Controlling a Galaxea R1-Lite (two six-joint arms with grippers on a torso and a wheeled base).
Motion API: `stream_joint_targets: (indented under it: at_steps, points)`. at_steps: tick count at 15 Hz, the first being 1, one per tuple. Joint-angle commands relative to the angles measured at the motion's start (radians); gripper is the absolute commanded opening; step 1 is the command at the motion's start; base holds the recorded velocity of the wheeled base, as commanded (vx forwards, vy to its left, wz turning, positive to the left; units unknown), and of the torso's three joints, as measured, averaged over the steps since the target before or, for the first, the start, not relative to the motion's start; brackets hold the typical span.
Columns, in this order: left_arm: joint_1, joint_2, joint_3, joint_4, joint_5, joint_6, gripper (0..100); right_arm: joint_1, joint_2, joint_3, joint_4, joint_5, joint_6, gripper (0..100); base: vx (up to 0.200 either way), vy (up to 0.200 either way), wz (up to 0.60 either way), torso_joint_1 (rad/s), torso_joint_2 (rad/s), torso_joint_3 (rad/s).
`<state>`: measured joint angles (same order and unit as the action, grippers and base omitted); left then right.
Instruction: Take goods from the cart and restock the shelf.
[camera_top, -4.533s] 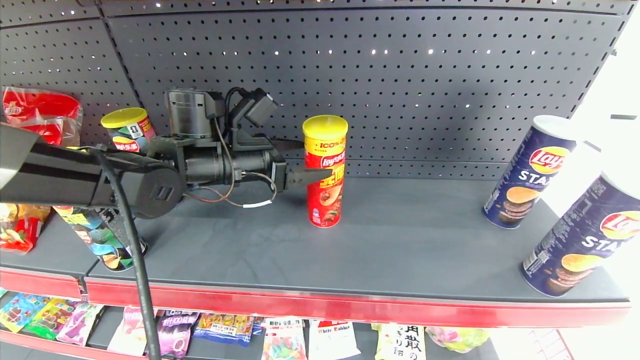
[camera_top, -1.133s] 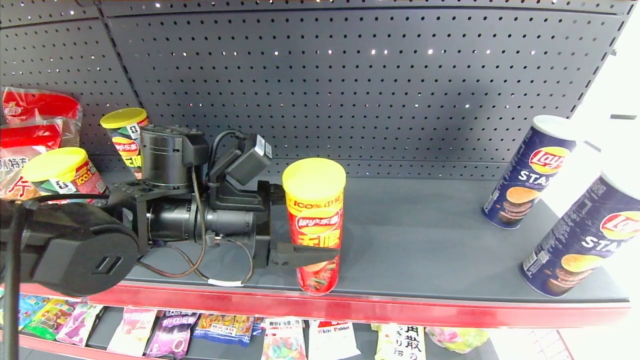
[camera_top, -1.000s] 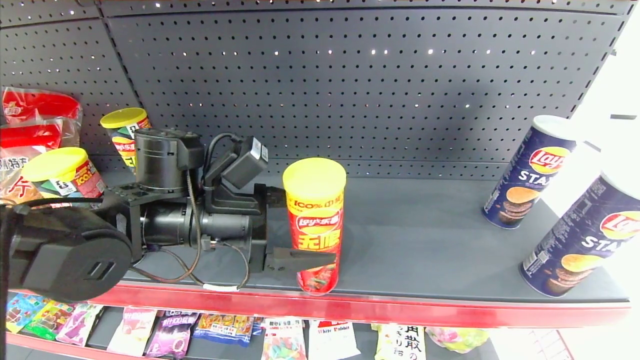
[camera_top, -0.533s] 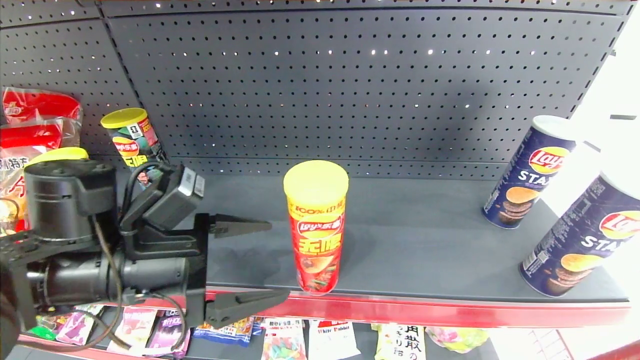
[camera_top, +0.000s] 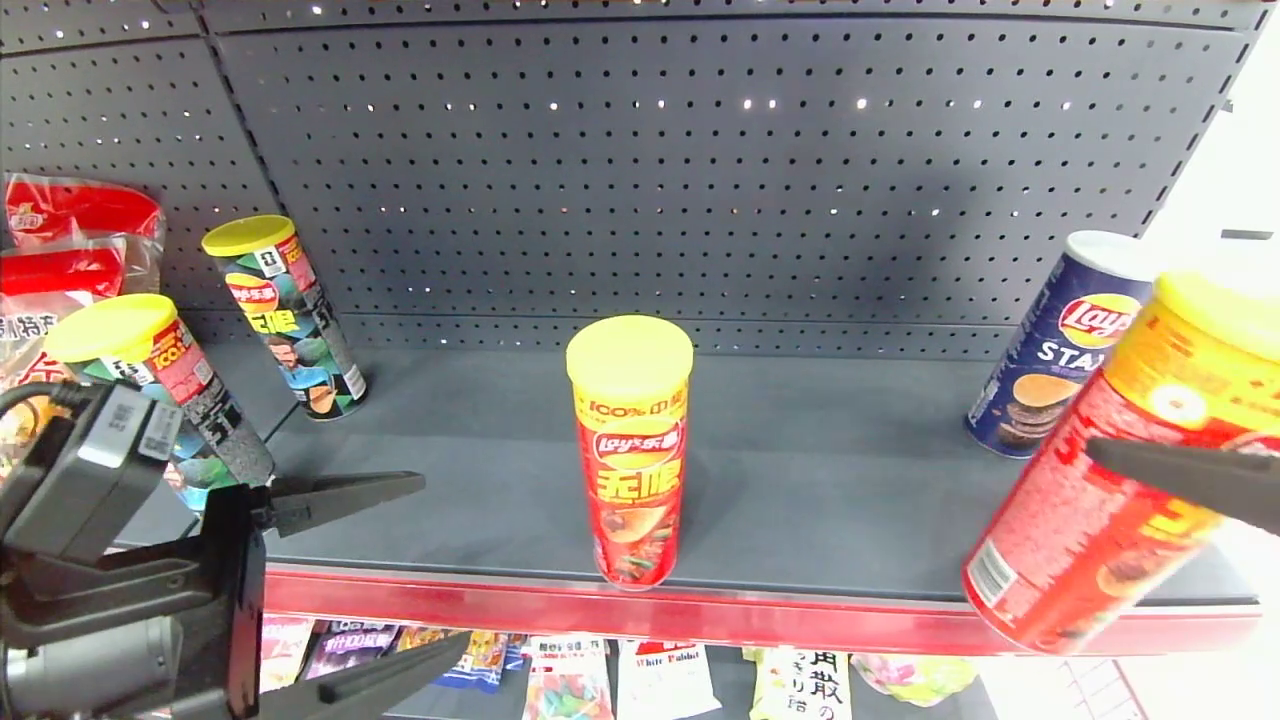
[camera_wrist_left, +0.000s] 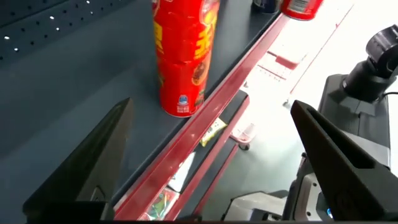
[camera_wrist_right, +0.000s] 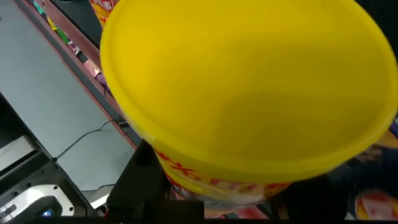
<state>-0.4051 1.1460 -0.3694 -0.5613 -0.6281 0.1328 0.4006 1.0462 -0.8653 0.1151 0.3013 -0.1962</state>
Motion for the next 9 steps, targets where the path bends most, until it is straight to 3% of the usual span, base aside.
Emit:
stream_joint_targets:
  at_steps: [1,3,9]
  points:
    - [0.000,-0.043,0.009,0.000,0.004,-0.001,100,0.040,0.259,-0.176,0.000,0.001,0.001,0,0.000,0.000,0.00,0.000,0.00,0.000]
    - [0.000,-0.045,0.009,0.000,0.010,-0.001,100,0.040,0.400,-0.308,-0.012,0.004,0.003,0,0.000,0.000,0.00,0.000,0.00,0.000]
    - [0.000,-0.045,0.009,-0.002,0.051,-0.004,100,0.078,0.686,-0.512,-0.126,0.015,0.007,0,0.000,0.000,0.00,0.000,0.00,0.000]
